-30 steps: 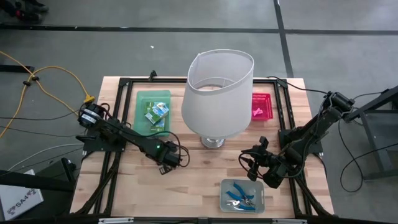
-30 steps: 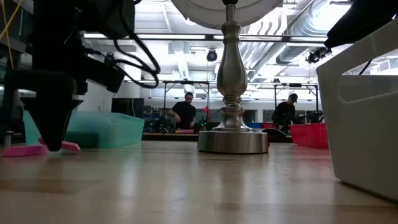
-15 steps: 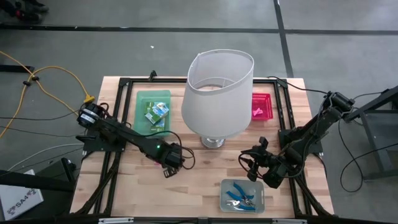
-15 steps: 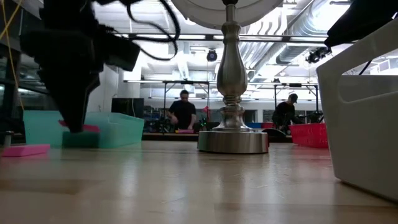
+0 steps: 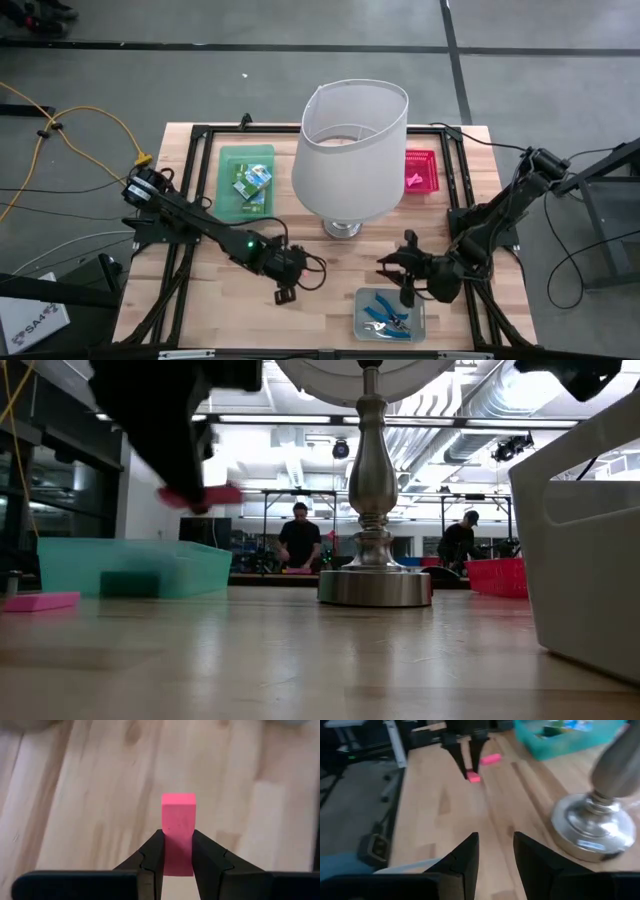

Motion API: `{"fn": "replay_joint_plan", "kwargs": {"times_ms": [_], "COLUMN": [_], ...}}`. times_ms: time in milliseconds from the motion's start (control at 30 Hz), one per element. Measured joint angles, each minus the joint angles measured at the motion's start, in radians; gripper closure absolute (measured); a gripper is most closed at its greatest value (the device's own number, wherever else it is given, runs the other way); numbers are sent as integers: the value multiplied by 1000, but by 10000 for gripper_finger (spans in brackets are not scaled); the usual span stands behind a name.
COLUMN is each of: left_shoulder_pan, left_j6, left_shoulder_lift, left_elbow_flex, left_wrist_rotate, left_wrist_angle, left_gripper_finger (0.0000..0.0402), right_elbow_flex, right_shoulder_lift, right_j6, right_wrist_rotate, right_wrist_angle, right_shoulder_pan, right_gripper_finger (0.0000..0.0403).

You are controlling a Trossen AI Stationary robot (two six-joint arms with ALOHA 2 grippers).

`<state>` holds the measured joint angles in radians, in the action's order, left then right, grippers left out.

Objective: Pick & Place School Supplies
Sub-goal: Put the pink eraser into the red bin

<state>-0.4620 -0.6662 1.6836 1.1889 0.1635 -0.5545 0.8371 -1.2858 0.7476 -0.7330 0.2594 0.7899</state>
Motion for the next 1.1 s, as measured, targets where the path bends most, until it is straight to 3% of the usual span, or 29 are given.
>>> {"fn": "replay_joint_plan", "kwargs": {"times_ms": [300, 600, 867, 1100], "left_shoulder_pan": [-23, -47, -46, -43], "left_j6": [95, 187, 180, 150], "left_shoulder_lift": [0, -1, -1, -1], "left_elbow_flex": [0, 0, 0, 0], "left_wrist_rotate": [-16, -77, -94, -94], "left_wrist_angle": [231, 480, 570, 588], "left_gripper_finger": [329, 329, 329, 329], "right_elbow_flex": [0, 0, 0, 0], "right_shoulder_lift": [-73, -168, -256, -278], "right_j6": [-208, -670, -1028, -1183], "right_wrist_rotate": [108, 209, 141, 121], "right_wrist_angle": [-222, -409, -550, -650], "right_shoulder_pan": [-7, -7, -7, -33], "right_gripper_finger": [290, 290, 290, 290]}}
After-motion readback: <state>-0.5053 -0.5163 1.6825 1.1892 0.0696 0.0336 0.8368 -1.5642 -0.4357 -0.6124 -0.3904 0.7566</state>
